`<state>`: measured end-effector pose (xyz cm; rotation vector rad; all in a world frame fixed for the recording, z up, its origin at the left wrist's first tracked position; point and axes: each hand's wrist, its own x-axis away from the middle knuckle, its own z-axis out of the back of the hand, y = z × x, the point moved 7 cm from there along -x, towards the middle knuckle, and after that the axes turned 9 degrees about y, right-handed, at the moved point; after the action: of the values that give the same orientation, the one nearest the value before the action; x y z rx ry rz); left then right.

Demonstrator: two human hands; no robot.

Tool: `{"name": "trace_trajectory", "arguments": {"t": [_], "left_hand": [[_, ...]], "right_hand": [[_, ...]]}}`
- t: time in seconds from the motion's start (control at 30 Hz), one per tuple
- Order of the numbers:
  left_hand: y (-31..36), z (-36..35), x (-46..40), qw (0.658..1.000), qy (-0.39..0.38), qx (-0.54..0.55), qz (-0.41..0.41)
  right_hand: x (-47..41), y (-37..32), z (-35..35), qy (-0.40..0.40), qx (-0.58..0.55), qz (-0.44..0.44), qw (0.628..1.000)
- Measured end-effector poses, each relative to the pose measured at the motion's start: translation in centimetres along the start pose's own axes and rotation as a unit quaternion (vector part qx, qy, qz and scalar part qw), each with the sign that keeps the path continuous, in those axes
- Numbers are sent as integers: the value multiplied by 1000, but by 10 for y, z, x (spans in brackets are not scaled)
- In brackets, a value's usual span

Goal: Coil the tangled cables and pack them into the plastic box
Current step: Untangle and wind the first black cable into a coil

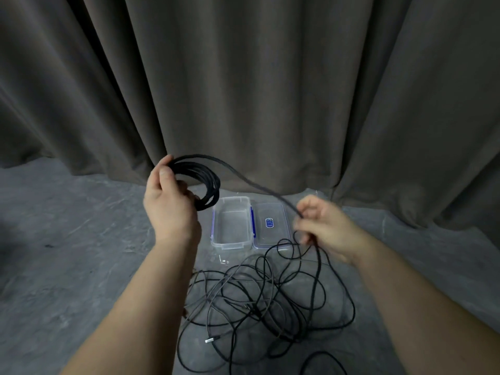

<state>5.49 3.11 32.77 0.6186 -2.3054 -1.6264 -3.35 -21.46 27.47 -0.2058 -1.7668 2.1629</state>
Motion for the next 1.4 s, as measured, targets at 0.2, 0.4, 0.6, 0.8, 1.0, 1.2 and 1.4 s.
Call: {"name": "trace_trajectory", "arguments": {"t": [0.2,0.4,0.6,0.8,1.0,1.2,1.4], "left_hand": [[-15,-4,0,993,-33,-96,-59],[-21,-18,15,982,-94,-145,-82],[-20,-35,39,941,-203,-232,-138],[0,-35,36,932,-254,-218,-140],[-19,-45,56,904,-312,-247,-157],[-43,-55,85,892,-393,-209,-78],[-44,-57,94,913,-369,-172,0]], "right_hand": [[13,-56,16,197,-18,245,949],[18,-61,-14,156,407,345,831],[29,-63,-45,-112,357,223,900],[13,-66,14,7,365,156,918],[23,-71,-17,-108,210,153,960],[17,-66,-22,-93,-35,120,988],[5,-53,-10,33,-109,114,987]]}}
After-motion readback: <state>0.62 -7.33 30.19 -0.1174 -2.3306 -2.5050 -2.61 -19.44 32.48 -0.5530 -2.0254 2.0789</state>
